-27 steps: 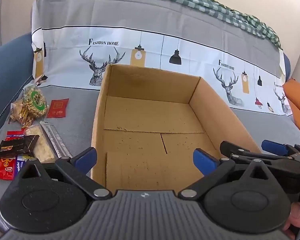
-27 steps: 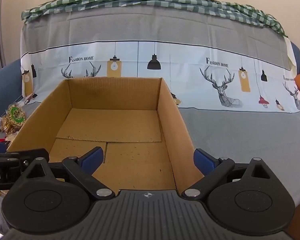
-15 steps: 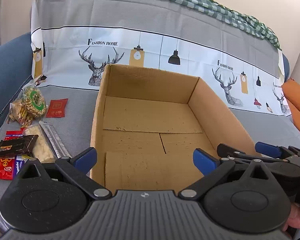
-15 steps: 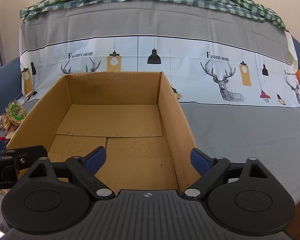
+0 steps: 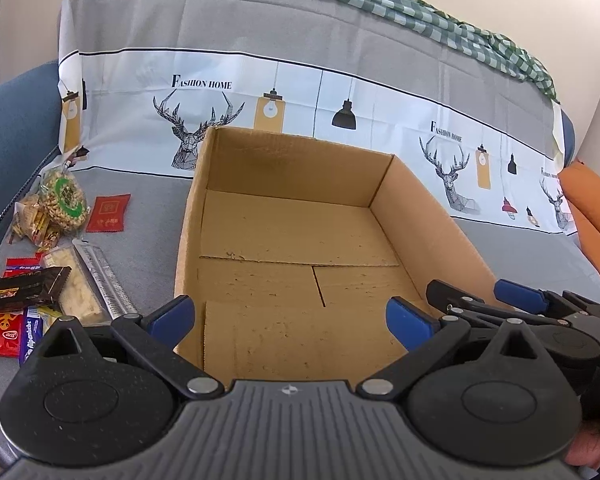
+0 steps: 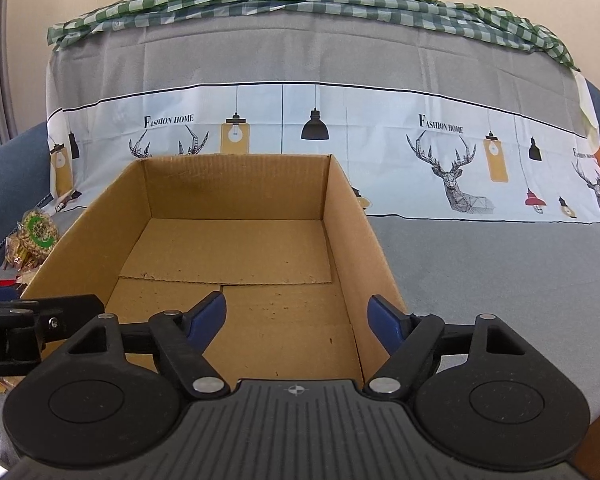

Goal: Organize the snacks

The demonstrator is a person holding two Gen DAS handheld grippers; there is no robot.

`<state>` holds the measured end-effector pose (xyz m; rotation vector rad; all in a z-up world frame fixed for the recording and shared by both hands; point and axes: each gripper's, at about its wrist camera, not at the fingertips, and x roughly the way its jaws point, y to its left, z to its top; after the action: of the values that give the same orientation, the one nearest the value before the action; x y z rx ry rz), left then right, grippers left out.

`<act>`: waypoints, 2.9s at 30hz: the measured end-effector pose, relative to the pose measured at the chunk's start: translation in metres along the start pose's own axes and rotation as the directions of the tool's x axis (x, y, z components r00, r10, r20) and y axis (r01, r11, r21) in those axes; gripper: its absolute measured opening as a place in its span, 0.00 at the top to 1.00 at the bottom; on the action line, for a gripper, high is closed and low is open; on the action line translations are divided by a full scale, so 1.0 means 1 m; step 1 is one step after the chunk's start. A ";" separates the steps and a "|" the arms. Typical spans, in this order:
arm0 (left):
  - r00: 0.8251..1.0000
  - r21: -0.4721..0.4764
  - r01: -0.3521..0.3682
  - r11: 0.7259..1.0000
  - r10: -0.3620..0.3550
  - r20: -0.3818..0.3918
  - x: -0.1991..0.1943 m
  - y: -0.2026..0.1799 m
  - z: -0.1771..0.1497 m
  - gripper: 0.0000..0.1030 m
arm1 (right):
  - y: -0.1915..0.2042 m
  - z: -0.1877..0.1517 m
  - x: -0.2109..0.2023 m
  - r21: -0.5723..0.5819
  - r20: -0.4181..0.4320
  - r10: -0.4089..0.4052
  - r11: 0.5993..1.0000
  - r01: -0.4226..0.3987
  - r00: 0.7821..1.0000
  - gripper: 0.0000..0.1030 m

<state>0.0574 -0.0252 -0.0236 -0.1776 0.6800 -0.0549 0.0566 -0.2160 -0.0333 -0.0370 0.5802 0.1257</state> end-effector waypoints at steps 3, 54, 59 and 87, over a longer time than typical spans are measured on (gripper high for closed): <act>1.000 0.010 0.003 1.000 -0.003 0.004 -0.001 0.000 -0.001 0.06 | 0.002 0.001 -0.001 -0.004 0.011 0.010 1.000 -0.010 1.000 0.28; 0.994 -0.609 -0.107 0.786 0.070 -0.084 0.027 0.306 -0.017 0.30 | 0.245 -0.052 0.063 -0.050 -0.301 0.518 0.830 -0.556 0.800 0.56; 0.988 -0.589 -0.154 0.793 0.112 -0.108 0.038 0.306 -0.015 0.30 | 0.249 -0.054 0.074 -0.029 -0.339 0.513 0.832 -0.553 0.789 0.56; 0.967 -0.235 -0.245 0.941 0.218 -0.135 0.086 0.270 0.007 0.21 | 0.261 -0.060 0.046 -0.317 -0.346 0.375 0.816 -0.483 0.860 0.91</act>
<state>0.1269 0.2320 -0.1204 -0.3376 0.8102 0.2515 0.0285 0.0433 -0.1088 -0.3210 0.8237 0.6972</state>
